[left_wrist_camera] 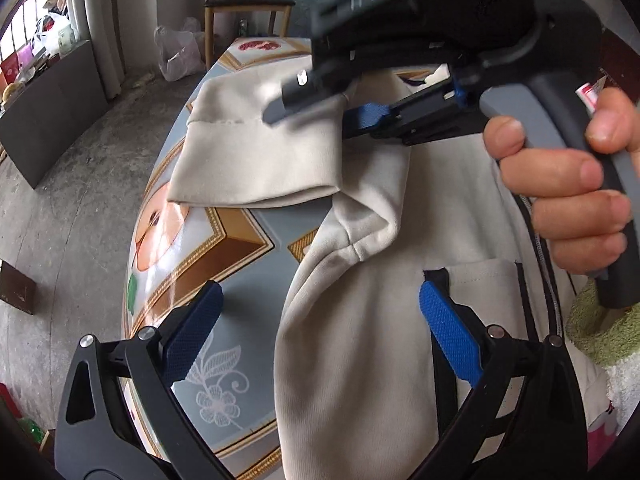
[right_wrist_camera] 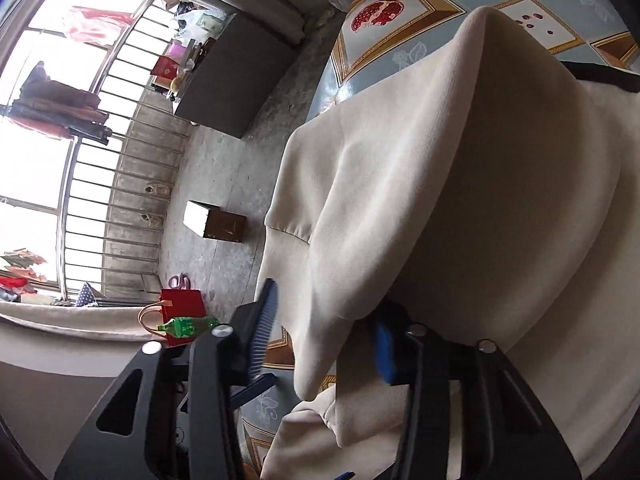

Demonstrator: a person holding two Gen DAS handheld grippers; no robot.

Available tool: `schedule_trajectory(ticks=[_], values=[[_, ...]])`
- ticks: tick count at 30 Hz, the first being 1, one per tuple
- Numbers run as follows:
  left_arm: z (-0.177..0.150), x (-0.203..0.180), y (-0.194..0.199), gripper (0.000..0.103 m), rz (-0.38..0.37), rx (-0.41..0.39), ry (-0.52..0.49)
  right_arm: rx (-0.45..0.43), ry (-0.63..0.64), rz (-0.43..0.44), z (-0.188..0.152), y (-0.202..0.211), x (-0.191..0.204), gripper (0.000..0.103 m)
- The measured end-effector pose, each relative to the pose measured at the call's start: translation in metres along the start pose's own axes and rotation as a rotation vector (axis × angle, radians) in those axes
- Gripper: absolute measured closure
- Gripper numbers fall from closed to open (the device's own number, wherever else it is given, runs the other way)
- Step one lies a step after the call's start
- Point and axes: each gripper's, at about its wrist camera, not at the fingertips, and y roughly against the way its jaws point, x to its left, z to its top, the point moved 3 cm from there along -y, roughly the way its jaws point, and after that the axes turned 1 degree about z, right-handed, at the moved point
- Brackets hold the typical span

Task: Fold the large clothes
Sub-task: 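Grasp the jacket sleeve cuff with the right tool and lift it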

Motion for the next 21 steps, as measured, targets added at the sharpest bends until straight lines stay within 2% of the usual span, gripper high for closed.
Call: schedule_trajectory(ticks=[2,3,5,8,12,14,17,19,21], values=[[-0.001,0.001,0.001,0.008,-0.041,-0.012,0.002,-0.009,-0.003,-0.002,0.003,-0.004,-0.004,0.093],[-0.002,0.003,0.002,0.008,-0.051,-0.016,0.006,-0.016,-0.002,0.01,0.004,0.002,-0.003,0.094],[-0.001,0.004,0.001,0.008,-0.064,-0.022,0.011,-0.051,0.01,0.038,0.006,0.021,0.002,0.096],[0.002,0.003,-0.001,0.008,-0.044,0.0,-0.012,-0.107,0.039,0.098,0.008,0.066,0.018,0.096],[0.004,-0.008,-0.001,0.008,-0.023,0.054,-0.054,-0.207,0.107,0.142,0.001,0.149,0.034,0.096],[0.006,-0.012,0.004,0.008,-0.037,0.049,-0.064,-0.262,0.133,0.136,-0.014,0.196,0.036,0.096],[0.01,-0.018,0.016,0.008,-0.019,0.011,-0.1,-0.33,0.13,0.097,-0.048,0.266,0.012,0.096],[0.017,-0.022,0.021,0.008,-0.011,-0.008,-0.111,-0.368,0.1,0.05,-0.081,0.306,-0.019,0.096],[0.022,-0.026,0.022,0.008,-0.022,-0.012,-0.115,-0.388,0.064,-0.009,-0.111,0.325,-0.053,0.096]])
